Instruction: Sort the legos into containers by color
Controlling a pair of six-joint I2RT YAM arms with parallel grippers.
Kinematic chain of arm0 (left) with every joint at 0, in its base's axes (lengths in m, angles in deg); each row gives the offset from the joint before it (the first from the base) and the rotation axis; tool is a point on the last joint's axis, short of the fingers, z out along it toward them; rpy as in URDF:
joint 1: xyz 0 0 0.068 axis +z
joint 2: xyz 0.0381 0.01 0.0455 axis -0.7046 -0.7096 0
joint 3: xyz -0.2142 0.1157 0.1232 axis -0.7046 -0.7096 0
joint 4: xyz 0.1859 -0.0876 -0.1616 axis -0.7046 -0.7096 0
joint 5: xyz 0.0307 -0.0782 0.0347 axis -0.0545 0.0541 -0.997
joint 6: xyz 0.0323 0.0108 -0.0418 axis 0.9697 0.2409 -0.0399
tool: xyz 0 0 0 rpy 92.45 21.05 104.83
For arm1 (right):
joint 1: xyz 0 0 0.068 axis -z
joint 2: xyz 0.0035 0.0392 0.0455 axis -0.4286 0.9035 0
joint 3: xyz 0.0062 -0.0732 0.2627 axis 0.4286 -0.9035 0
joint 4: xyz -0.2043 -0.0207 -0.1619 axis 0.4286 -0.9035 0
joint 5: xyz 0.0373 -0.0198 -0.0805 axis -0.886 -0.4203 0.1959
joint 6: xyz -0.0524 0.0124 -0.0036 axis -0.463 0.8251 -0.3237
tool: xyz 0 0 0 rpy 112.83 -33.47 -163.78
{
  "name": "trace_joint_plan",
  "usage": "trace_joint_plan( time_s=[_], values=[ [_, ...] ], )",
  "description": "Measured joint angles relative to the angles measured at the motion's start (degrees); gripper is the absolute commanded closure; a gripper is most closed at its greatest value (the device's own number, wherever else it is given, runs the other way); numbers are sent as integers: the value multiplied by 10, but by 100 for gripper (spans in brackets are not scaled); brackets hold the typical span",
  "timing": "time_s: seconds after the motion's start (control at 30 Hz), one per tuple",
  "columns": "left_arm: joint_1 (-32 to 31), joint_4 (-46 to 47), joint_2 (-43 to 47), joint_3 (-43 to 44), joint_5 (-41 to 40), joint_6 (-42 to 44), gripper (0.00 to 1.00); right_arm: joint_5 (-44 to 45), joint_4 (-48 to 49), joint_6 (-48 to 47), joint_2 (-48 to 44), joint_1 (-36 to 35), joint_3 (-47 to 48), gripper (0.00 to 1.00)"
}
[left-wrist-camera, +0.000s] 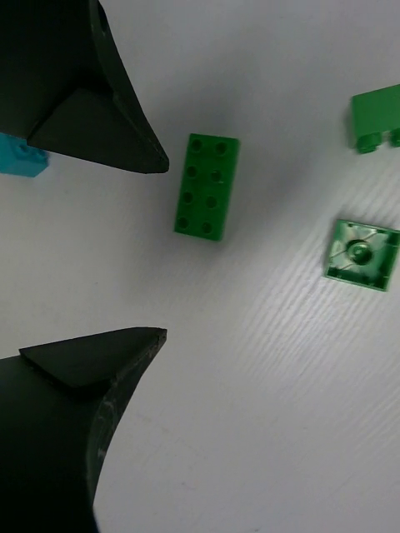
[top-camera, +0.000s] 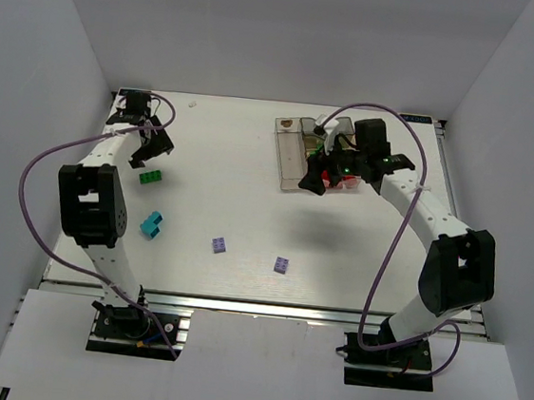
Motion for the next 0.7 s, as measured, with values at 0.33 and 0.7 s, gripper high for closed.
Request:
trace_joint_plan(
  time_s=[0.33,0.7],
  values=[
    [9,-2,-125,113,-32,68,15,17,-10,-1,-12,-4,-33,20],
    [13,2,-202,161,-41,111,19,23,-15,-10,-13,-3,-34,19]
  ],
)
